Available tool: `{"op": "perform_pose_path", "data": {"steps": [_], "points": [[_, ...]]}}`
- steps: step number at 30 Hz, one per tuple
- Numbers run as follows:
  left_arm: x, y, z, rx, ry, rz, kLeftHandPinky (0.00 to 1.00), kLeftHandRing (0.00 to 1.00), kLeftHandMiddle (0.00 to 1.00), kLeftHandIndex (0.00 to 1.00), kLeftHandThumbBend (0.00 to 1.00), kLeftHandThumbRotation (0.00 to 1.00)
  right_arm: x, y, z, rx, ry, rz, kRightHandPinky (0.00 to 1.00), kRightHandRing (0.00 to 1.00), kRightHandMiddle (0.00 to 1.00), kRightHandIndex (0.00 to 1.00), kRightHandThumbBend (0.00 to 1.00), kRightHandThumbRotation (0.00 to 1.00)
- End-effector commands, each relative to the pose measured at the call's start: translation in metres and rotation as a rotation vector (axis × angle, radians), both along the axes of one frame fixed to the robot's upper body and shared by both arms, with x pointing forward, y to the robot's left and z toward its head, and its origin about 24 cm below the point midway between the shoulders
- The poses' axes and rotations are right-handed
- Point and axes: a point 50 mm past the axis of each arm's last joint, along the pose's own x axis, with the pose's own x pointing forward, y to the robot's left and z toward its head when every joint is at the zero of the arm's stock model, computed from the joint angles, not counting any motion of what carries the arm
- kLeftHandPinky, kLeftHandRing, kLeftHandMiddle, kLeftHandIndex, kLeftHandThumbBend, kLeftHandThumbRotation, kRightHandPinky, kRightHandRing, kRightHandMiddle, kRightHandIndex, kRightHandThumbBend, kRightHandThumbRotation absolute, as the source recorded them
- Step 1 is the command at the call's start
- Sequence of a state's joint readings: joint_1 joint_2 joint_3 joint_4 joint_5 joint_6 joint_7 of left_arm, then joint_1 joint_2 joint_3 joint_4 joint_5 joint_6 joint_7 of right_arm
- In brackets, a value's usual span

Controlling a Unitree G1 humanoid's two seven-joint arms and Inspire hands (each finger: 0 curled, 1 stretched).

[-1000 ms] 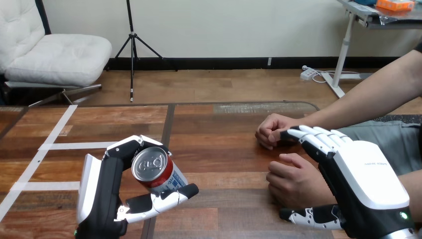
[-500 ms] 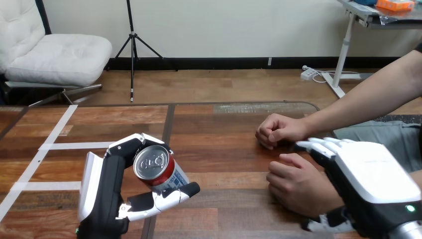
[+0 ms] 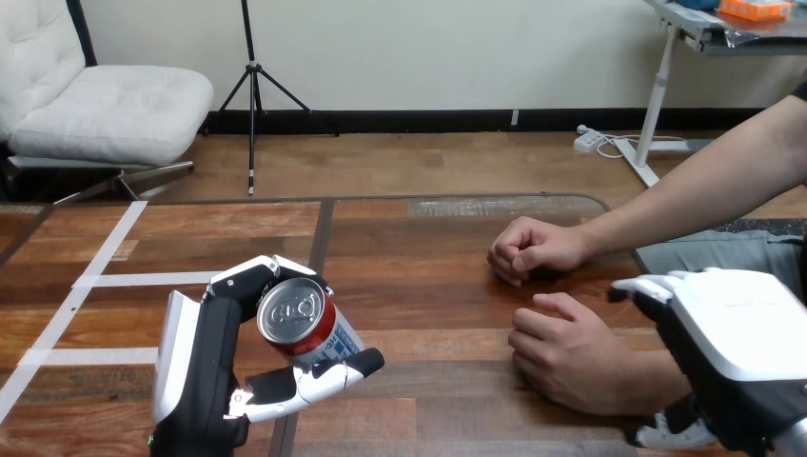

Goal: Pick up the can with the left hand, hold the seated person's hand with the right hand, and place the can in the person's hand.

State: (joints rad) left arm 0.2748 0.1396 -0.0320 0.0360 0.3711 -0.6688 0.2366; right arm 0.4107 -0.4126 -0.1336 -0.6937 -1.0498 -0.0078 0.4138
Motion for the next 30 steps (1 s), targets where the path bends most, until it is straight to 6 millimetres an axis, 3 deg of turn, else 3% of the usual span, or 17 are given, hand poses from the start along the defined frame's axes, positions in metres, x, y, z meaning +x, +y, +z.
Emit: {"op": "perform_pose_path", "data": {"steps": [1,30], "points": [[0.012,-0.006,0.016,-0.017,-0.105,-0.024,0.32,0.37,0.41,0.42,0.79,0.0,0.008,0.0,0.021,-0.068,-0.073,-0.003,0.91,0.86,0.84,0.81,0.95,0.06],[0.01,-0.004,0.013,-0.024,-0.091,-0.015,0.32,0.37,0.41,0.42,0.79,0.0,0.023,-0.009,0.013,-0.135,0.006,-0.081,0.92,0.84,0.83,0.8,0.95,0.04]]}}
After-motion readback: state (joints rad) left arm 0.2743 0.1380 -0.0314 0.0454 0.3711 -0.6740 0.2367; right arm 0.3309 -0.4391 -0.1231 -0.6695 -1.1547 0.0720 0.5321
